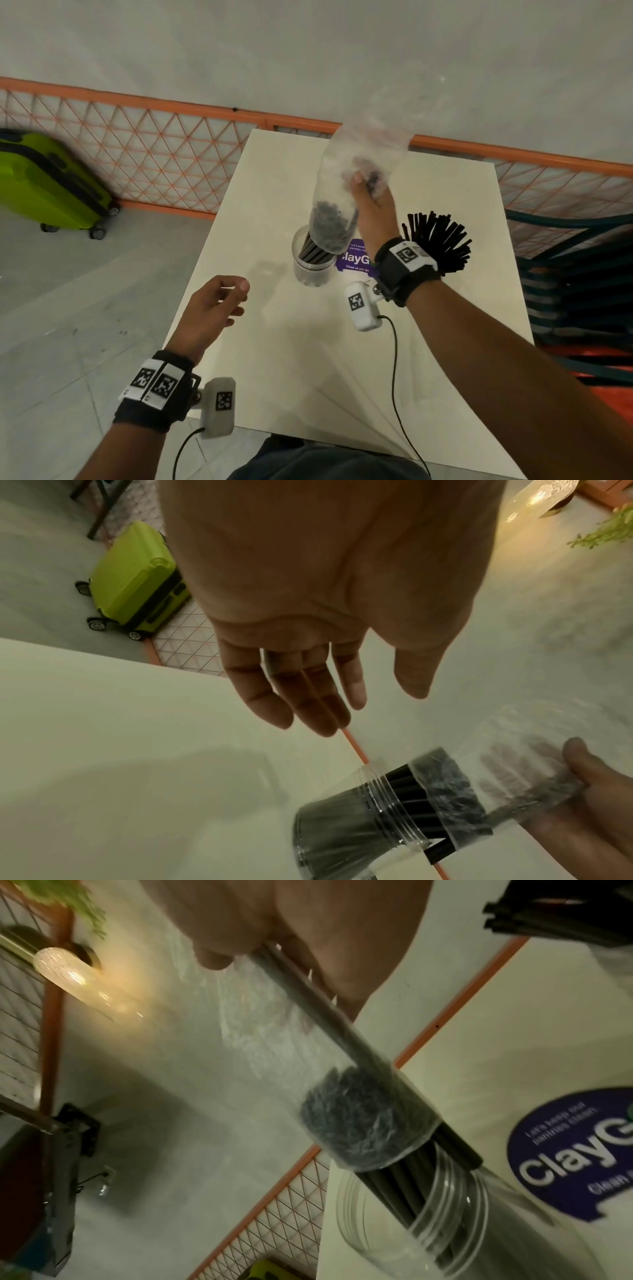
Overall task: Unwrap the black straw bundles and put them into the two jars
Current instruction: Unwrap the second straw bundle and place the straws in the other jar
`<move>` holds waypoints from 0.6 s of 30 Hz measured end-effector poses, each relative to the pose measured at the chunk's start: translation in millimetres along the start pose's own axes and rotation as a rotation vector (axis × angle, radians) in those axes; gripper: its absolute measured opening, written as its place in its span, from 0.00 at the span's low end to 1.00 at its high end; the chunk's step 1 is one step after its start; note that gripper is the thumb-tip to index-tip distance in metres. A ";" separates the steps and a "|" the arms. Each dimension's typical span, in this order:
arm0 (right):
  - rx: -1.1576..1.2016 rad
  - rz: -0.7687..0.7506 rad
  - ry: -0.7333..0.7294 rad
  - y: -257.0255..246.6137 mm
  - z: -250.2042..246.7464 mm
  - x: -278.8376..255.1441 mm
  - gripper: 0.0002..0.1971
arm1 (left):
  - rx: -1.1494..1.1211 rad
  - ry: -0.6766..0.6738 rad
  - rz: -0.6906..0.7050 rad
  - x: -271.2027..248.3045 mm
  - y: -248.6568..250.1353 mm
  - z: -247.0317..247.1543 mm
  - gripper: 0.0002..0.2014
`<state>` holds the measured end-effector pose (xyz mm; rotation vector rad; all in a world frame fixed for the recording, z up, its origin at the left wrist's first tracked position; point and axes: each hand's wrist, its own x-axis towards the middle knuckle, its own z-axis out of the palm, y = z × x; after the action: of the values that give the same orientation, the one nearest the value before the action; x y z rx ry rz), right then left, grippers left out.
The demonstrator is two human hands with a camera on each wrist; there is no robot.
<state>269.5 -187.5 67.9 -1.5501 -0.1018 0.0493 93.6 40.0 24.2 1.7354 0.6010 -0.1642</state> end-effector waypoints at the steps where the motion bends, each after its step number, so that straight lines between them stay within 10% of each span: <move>1: -0.009 0.009 0.005 3.8 4.1 -0.8 0.22 | 0.002 0.001 -0.005 0.6 -0.8 1.7 0.10; 12: 0.205 0.037 0.234 1.1 21.8 7.0 0.18 | -0.005 -0.042 0.021 -3.7 -7.9 9.0 0.08; 18: 0.058 0.060 0.088 16.8 23.1 -6.6 0.22 | 0.007 -0.067 0.019 -10.0 -19.6 3.1 0.21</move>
<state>261.3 -164.7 51.3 -1.4951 0.0158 0.0307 76.4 36.7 10.6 1.7345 0.5358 -0.2105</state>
